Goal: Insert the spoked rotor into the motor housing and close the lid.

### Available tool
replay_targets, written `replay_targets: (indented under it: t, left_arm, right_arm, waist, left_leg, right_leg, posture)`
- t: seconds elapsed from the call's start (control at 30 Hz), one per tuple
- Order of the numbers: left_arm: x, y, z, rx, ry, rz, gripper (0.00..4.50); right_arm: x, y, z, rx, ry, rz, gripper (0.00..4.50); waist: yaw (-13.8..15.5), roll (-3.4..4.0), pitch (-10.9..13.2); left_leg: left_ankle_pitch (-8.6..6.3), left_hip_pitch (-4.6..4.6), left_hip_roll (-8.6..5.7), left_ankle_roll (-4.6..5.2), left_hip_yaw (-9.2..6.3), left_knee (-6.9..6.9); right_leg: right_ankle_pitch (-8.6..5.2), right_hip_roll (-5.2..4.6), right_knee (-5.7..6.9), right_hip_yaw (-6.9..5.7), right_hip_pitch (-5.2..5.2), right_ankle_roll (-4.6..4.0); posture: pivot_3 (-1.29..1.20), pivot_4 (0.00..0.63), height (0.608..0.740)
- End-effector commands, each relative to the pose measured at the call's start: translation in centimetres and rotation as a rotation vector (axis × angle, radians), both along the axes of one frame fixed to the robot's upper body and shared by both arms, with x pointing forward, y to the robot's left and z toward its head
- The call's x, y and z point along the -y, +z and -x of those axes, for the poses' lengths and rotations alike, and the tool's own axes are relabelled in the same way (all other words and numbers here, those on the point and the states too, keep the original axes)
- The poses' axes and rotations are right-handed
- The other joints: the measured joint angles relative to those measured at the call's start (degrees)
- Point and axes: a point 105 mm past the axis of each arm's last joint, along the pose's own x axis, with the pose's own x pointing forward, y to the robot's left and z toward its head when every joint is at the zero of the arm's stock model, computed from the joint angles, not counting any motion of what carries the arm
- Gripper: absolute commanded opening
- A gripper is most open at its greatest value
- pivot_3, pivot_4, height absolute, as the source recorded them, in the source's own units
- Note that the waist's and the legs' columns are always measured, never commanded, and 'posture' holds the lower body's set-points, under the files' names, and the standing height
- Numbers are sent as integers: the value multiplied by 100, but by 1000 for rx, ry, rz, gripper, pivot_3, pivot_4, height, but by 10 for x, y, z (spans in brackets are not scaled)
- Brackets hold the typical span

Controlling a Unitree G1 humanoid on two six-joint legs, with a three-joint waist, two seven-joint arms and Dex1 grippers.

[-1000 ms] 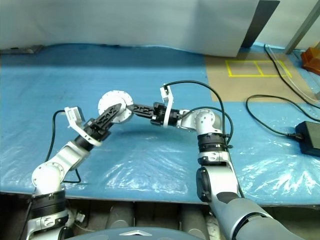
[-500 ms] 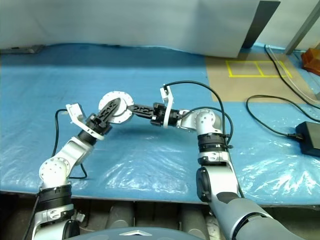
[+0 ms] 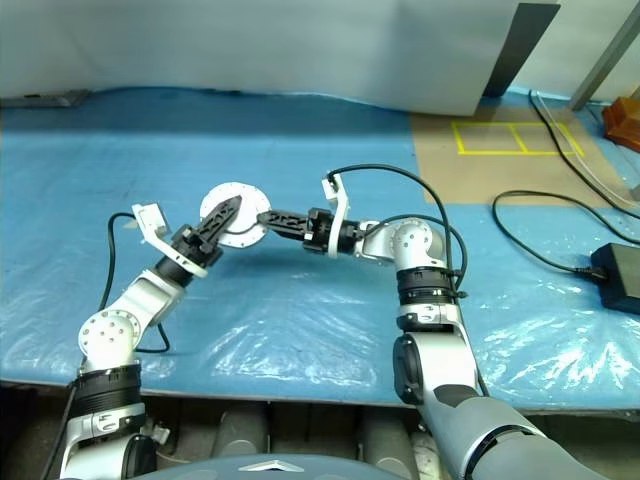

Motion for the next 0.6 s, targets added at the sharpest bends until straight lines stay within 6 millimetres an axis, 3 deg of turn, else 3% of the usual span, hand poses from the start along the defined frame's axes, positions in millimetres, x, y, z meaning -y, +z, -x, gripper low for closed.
replay_targets:
  t: [0.03,0.33,0.5,0.6]
  left_arm:
    - [-10,9,-7,29,48,-19,2788]
    - [-56,43,-21,102,234,26,2788]
    - [-72,44,-24,100,295,-1,2788]
    - [-102,44,-32,88,443,-37,2788]
  right_arm:
    - [-13,29,9,61,77,-107,2452]
    - [-16,28,6,50,68,-116,2452]
    - [-17,28,6,51,68,-118,2452]
    - [-17,28,5,54,65,-115,2452]
  waist:
    - [1,0,0]
    - [-36,0,0]
    - [28,-1,0]
    - [32,-1,0]
  left_leg:
    - [0,0,0,0,0,1]
    - [0,4,4,0,-4,2]
    - [0,-10,2,0,-7,4]
    - [0,-19,3,0,-14,12]
  right_leg:
    - [0,0,1,0,0,0]
    - [1,7,7,3,0,-2]
    - [1,1,-3,-12,0,-1]
    - [1,-3,-2,-29,0,-2]
  posture:
    - [0,150,740]
    - [0,150,740]
    - [0,150,740]
    - [0,150,740]
